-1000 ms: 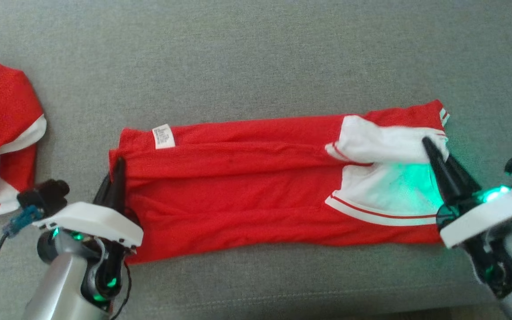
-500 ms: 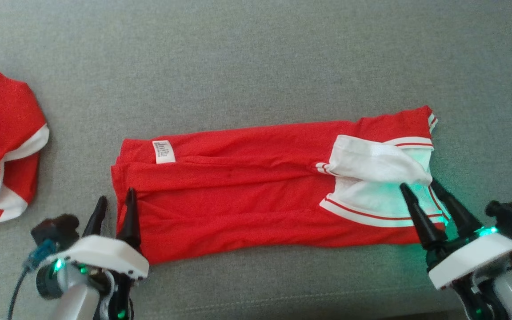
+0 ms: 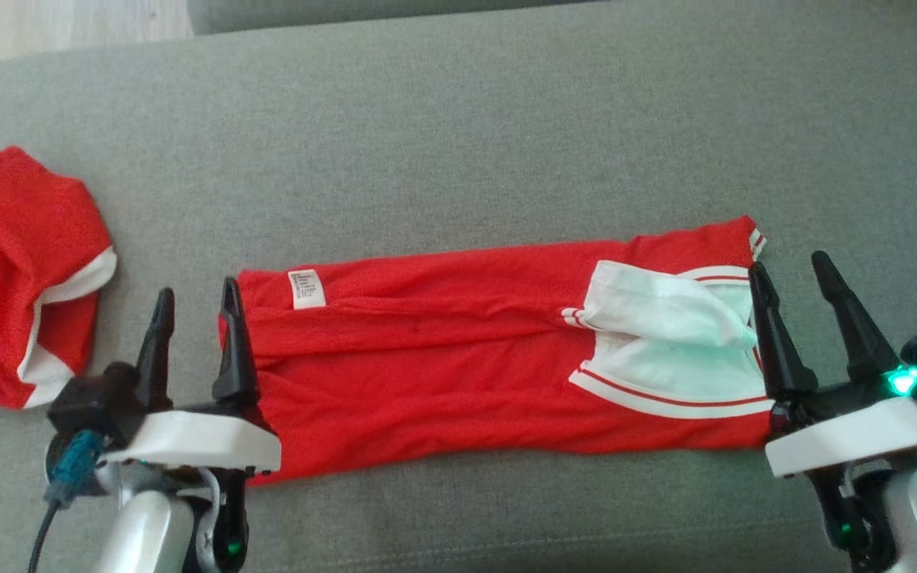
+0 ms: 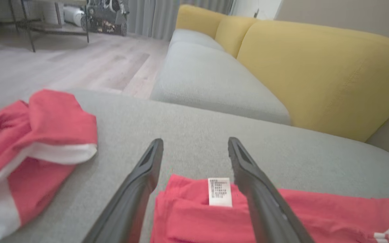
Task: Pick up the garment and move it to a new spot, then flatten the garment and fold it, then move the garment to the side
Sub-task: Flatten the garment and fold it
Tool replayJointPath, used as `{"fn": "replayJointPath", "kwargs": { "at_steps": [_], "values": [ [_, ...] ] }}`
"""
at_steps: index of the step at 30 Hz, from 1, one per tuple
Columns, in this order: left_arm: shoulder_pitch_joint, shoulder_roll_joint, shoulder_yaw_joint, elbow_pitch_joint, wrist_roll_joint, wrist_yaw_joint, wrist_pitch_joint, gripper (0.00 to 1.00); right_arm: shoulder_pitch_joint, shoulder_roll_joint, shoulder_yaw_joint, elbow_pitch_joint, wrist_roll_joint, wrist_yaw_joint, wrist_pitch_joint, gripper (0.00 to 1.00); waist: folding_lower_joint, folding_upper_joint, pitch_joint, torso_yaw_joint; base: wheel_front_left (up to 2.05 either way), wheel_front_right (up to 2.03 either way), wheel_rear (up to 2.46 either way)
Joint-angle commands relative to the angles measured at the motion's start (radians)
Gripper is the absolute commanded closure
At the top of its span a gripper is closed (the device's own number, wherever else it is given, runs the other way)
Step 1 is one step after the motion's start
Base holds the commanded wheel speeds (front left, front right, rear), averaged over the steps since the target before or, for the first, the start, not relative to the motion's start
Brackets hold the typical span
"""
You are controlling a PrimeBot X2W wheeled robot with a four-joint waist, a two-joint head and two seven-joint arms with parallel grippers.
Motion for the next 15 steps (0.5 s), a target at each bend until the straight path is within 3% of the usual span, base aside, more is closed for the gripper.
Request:
{"fn": "replayJointPath", "kwargs": {
  "at_steps": [1,8,15],
  "values": [
    [-0.01,0.007,0.047,-0.051,0.033,0.006,-0.012,0.0,0.01,0.002,0.003,-0.041,-0.028,-0.001,0.005,0.0,0.0,0.0,-0.017,0.002,0.0,0.0,0.0],
    [0.029,0.0,0.066,-0.101,0.133,-0.021,-0.012,0.0,0.039,0.052,-0.021,-0.039,-0.103,-0.001,0.007,0.0,0.0,0.0,-0.05,0.006,0.0,0.0,0.0],
    [0.067,-0.012,0.093,-0.096,0.153,-0.079,-0.012,0.0,0.053,0.069,-0.033,-0.031,-0.12,-0.001,0.005,0.0,0.0,0.0,-0.053,0.009,0.0,0.0,0.0]
  ]
}}
